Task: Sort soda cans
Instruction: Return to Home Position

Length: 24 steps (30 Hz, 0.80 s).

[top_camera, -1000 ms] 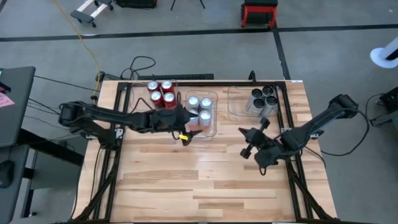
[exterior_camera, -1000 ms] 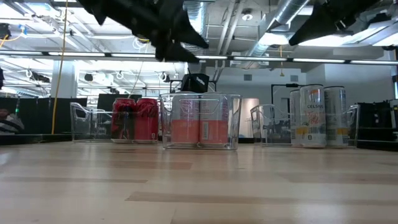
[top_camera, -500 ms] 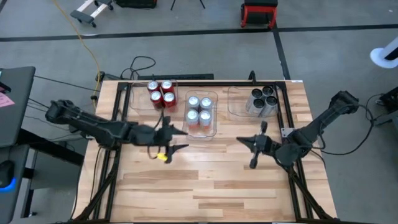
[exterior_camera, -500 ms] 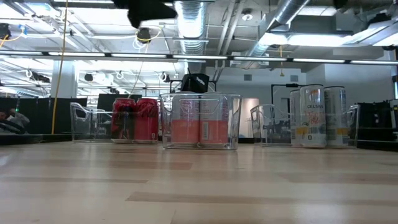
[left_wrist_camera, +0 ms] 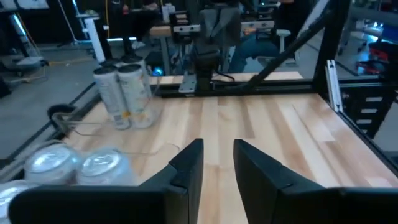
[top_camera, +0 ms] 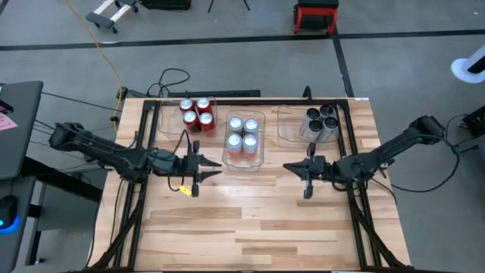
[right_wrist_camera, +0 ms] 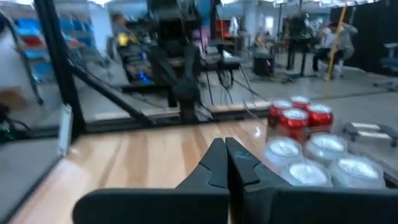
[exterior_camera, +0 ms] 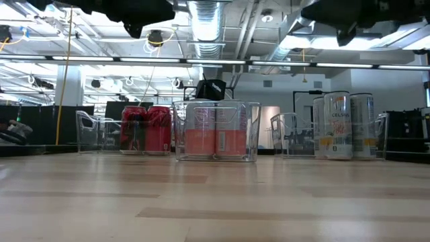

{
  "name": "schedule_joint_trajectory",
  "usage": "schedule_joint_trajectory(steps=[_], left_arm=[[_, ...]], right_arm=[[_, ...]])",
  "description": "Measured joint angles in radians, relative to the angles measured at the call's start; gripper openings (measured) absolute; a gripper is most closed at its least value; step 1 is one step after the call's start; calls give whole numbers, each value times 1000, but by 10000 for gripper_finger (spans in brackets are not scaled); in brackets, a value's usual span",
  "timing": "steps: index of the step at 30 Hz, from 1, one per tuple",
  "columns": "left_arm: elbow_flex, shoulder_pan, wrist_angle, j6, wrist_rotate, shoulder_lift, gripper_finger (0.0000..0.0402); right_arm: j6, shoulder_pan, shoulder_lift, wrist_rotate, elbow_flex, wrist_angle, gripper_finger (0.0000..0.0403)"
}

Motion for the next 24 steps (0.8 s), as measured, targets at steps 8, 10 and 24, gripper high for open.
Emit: schedule_joint_trajectory(steps=[8, 10, 24], left_arm=[[-6, 121, -17, 21, 6, -89, 80], [-6, 147, -32, 28, 6, -90, 80], [-7, 151, -168, 55, 50, -214, 80]], right_arm=[[-25, -60, -149, -13, -6, -101, 4], [-33, -65, -185, -13, -6, -128, 4], [10, 13, -499, -12, -6, -428, 4]])
